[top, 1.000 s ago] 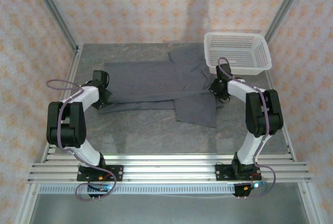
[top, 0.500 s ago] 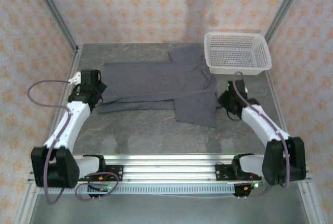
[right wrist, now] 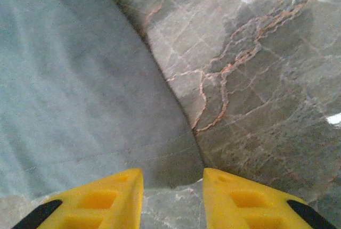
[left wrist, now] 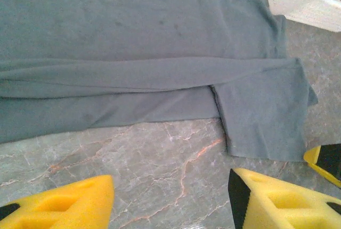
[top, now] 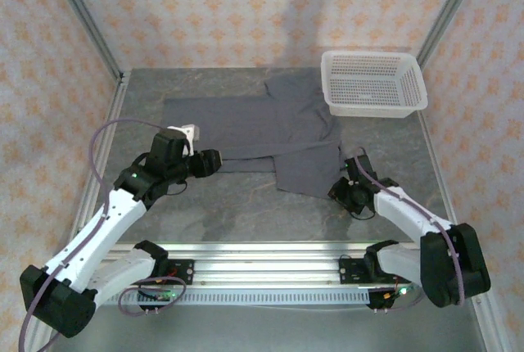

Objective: Fold the inside-out t-shirt

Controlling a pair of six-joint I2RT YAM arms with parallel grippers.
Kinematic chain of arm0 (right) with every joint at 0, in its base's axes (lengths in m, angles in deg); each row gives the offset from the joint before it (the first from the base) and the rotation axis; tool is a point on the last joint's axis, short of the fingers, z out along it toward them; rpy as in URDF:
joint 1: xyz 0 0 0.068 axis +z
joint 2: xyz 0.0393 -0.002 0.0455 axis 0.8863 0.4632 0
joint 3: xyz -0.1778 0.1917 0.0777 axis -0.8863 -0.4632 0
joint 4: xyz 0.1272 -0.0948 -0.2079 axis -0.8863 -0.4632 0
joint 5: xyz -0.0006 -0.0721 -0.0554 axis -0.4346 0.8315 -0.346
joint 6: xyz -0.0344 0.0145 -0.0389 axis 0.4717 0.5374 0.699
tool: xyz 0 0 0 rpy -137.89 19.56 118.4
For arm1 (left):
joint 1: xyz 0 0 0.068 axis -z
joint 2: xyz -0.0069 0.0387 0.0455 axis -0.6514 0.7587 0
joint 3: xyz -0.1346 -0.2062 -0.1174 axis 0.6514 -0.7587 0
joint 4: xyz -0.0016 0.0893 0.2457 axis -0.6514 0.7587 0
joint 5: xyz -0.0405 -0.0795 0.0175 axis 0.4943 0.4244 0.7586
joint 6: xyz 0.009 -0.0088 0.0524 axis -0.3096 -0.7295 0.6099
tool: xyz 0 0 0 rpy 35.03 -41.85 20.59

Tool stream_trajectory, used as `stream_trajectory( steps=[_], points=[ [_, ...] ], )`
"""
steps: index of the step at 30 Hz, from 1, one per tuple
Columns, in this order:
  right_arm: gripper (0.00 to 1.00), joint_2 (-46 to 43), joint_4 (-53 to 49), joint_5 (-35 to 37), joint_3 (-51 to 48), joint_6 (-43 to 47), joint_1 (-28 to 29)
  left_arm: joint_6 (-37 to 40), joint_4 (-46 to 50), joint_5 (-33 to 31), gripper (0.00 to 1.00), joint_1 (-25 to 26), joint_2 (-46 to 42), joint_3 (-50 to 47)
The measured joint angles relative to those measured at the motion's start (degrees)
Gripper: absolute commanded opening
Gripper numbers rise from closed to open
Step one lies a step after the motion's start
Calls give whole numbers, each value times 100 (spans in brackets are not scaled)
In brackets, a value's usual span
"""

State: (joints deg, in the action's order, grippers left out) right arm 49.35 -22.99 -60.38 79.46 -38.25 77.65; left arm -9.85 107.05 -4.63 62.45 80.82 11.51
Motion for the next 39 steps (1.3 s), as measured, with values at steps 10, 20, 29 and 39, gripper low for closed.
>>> stream_trajectory(
  steps=[10, 20, 29, 39],
  points=[
    [0, 623, -437, 199, 468, 63, 9, 39, 9, 66, 66, 74, 131, -155],
    [0, 1010, 98, 33, 1633, -74, 522, 20, -74, 127, 98, 234, -57, -551],
    [0, 3405, 341, 682, 5108, 120, 466, 28, -92, -61, 100, 297, -146, -610],
    [30, 5949, -684, 1126, 8537, 472, -26, 9, -68, -385, 100, 297, -413, -776]
  ],
)
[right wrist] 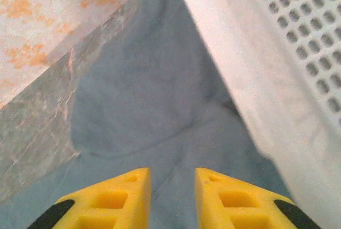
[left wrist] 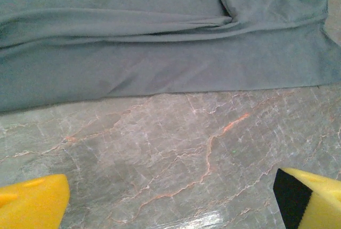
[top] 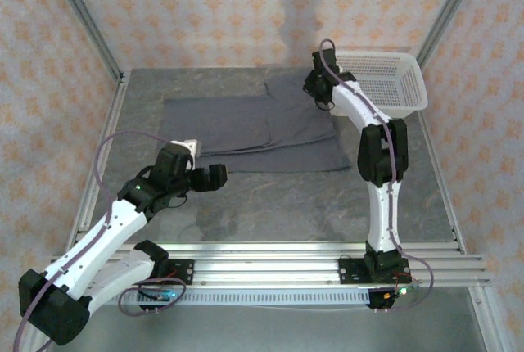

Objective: Fold the inside-out t-shirt

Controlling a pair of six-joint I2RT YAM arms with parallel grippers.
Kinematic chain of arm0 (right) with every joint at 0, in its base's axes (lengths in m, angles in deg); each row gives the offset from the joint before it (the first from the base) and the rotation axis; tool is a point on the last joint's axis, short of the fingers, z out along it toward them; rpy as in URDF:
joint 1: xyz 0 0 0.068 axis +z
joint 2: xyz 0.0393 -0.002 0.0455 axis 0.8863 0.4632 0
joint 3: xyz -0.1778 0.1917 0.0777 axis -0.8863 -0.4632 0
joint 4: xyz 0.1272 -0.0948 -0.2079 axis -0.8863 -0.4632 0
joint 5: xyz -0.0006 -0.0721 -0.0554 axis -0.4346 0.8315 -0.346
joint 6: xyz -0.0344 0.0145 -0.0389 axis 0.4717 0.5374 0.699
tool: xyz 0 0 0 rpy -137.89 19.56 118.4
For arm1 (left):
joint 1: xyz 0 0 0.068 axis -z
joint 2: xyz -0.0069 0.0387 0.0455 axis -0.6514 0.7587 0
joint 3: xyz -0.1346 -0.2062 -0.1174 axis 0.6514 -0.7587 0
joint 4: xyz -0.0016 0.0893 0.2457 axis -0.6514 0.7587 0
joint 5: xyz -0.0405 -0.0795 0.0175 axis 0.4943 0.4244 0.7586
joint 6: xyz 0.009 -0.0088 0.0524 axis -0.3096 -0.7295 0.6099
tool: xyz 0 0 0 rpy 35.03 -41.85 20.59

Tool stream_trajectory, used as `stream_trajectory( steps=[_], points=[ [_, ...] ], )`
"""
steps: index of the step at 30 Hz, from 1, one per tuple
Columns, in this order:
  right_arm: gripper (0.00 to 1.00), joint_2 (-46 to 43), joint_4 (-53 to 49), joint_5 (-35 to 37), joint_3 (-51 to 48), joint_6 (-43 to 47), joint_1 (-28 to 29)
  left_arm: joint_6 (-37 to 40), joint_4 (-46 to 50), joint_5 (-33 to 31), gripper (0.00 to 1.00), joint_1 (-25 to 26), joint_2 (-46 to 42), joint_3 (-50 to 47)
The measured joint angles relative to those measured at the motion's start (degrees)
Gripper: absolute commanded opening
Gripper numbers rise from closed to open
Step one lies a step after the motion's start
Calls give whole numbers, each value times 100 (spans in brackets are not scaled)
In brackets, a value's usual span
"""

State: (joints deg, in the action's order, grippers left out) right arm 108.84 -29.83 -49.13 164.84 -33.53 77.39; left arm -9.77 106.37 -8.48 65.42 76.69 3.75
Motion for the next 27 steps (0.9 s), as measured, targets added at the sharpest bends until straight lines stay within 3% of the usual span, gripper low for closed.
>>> stream_trajectory(
  steps=[5, 6, 10, 12, 17, 27],
  points=[
    [31, -472, -348, -24, -208, 201, -52, -177, 0, -326, 100, 0, 42, -2],
    [29, -807, -271, -79, -616, 221, -52, -295, 2, -466, 93, 0, 111, 2],
    [0, -2728, 382, -243, -3200, 76, -42, -776, 166, -1134, 23, -59, 811, 284],
    [0, -3460, 649, -229, -4288, -68, -52, -955, 129, -1403, 0, -247, 1228, 450],
    [0, -3696, 1054, -262, -5729, -284, -341, -1303, -258, -1698, 0, -1172, 2256, 636],
    [0, -2774, 1329, -295, -5880, -282, -481, -1574, -1056, -1574, 0, -2503, 3943, 640]
  ],
)
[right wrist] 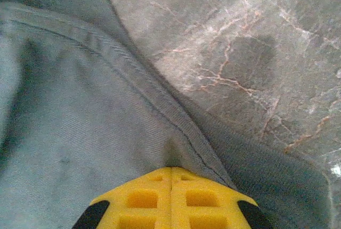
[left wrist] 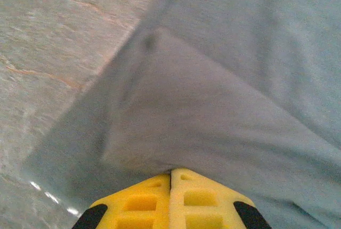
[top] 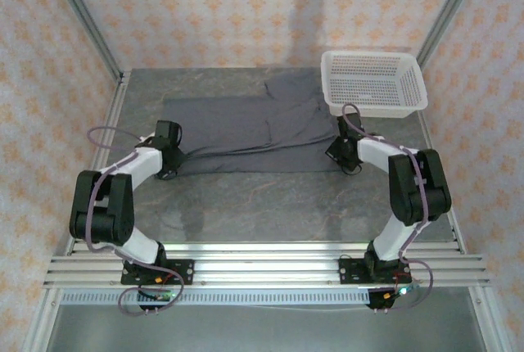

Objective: Fold the inside-out t-shirt

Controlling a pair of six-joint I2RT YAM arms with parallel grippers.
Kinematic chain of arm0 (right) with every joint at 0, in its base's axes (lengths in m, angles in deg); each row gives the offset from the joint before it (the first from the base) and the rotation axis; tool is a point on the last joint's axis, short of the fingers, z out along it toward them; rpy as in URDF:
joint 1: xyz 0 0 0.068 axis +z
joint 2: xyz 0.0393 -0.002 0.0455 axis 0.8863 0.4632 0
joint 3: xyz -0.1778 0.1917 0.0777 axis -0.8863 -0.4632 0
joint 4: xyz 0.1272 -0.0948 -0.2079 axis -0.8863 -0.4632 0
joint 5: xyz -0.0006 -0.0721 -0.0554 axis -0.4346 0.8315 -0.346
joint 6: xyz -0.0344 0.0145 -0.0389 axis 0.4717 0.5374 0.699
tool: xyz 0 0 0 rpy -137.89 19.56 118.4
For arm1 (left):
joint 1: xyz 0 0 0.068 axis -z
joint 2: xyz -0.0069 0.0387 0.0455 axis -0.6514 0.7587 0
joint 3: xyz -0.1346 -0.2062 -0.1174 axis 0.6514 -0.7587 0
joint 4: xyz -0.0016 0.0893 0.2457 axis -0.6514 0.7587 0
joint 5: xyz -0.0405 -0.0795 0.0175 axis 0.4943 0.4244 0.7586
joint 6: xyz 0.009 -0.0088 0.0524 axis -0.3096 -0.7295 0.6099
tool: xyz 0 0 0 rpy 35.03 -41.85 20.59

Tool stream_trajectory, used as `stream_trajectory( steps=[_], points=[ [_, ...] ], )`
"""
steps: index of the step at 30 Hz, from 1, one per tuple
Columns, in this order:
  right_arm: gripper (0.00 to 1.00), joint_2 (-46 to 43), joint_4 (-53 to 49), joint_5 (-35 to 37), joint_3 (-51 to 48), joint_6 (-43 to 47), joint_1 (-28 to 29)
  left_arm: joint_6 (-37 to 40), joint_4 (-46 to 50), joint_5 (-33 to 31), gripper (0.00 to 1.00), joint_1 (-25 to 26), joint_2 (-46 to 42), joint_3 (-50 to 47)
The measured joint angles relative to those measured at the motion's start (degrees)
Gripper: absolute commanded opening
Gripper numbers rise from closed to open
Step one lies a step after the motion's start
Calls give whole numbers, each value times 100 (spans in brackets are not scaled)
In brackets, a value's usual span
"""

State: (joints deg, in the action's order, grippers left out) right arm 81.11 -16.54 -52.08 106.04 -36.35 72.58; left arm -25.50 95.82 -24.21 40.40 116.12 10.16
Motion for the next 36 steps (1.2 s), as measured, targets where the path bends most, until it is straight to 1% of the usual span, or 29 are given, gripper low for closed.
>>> stream_trajectory(
  steps=[4, 7, 9, 14, 19, 24, 27, 28, 30, 32, 34, 36],
  points=[
    [0, -4, -4, 15, -2, 4, -11, -243, 44, -238, 0, -256, 232, -66],
    [2, -26, -68, -4, -2, 76, -17, -382, 17, -313, 0, -275, 129, -190],
    [4, -72, -229, 9, -7, 162, -17, -459, 15, -310, 0, -275, -90, -417],
    [6, -282, -570, 28, -157, 378, -17, -664, 70, -264, 0, -275, -876, -1132],
    [9, -815, -883, 83, -680, 417, -17, -925, 415, -76, 0, -273, -2081, -1937],
    [12, -1423, -1283, 179, -1187, 415, -26, -1211, 1235, -98, 0, -81, -3167, -2129],
    [16, -1628, -1591, 129, -1233, 446, -26, -1390, 1532, -157, 0, 83, -3746, -2208],
    [17, -1687, -1659, 92, -1207, 466, -26, -1438, 1620, -181, 4, 142, -3893, -2223],
    [21, -1779, -1812, 28, -999, 529, -20, -1528, 1749, -306, 17, 310, -4175, -2225],
    [22, -1792, -1856, 13, -595, 601, 9, -1580, 1836, -472, 25, 485, -4323, -2129],
    [22, -1735, -1810, 20, -50, 702, 74, -1547, 1851, -638, 29, 638, -4325, -1888],
    [22, -1530, -1617, 87, 555, 828, 151, -1469, 1808, -802, 29, 754, -4172, -1502]
  ],
)
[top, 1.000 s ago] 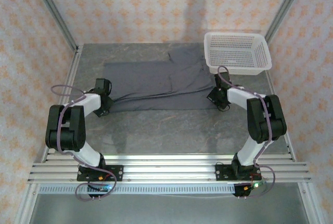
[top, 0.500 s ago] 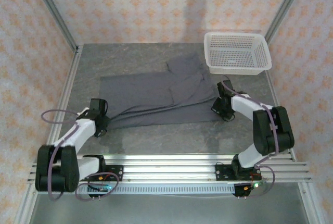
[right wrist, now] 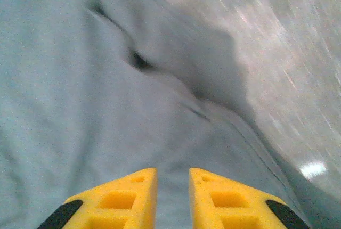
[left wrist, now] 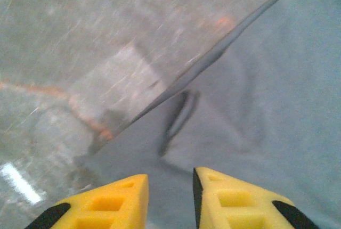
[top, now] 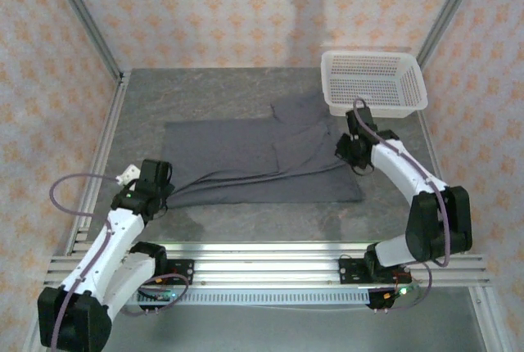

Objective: Fold the inside-out t-shirt

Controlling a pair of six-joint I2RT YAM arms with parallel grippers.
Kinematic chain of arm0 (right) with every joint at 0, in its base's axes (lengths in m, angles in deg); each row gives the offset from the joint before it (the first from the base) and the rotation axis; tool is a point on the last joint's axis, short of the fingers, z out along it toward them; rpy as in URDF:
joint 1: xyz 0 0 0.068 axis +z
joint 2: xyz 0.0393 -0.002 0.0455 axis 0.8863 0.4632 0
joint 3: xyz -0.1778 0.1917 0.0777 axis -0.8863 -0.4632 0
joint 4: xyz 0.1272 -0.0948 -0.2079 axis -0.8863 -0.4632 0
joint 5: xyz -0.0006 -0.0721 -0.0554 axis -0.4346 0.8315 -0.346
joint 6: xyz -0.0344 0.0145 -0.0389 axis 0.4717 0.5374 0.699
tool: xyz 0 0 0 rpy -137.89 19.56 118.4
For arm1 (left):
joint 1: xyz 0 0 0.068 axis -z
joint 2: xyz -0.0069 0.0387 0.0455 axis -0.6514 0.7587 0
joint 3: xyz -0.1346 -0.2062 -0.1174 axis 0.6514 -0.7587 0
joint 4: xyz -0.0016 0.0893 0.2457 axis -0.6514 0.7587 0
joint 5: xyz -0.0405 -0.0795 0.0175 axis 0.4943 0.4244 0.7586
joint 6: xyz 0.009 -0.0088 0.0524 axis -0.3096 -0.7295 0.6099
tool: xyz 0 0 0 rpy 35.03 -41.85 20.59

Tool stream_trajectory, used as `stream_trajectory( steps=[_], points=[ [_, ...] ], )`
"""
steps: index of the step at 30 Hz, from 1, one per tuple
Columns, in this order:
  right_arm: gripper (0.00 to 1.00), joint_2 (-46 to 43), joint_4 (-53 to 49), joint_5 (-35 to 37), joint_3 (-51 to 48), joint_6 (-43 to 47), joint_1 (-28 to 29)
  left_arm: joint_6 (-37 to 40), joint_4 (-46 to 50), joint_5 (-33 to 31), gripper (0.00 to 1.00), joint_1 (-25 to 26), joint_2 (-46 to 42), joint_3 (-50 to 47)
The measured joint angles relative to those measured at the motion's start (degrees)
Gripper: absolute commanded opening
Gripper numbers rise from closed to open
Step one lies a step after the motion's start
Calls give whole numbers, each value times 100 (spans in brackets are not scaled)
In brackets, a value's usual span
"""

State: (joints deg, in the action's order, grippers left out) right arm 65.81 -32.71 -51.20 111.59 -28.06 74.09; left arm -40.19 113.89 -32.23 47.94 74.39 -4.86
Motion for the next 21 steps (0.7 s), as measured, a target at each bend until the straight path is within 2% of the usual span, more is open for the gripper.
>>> stream_trajectory(
  steps=[4, 10, 14, 17, 21],
  points=[
    [22, 691, 573, 404, 767, 363, 68, 227, -428, -195, 28, 94, 769, 822],
    [22, 2345, 944, 981, 1932, 933, 26, 546, -955, -234, 28, 96, 2260, 1683],
    [26, 3086, 981, 1003, 2385, 1099, -31, 656, -1086, -214, 28, 96, 2363, 1687],
    [32, 3292, 1021, 977, 2406, 1145, -66, 691, -1202, -214, 28, 96, 2343, 1683],
    [33, 3410, 1231, 955, 2398, 1141, -85, 734, -1235, -216, 28, 96, 2326, 1679]
  ],
)
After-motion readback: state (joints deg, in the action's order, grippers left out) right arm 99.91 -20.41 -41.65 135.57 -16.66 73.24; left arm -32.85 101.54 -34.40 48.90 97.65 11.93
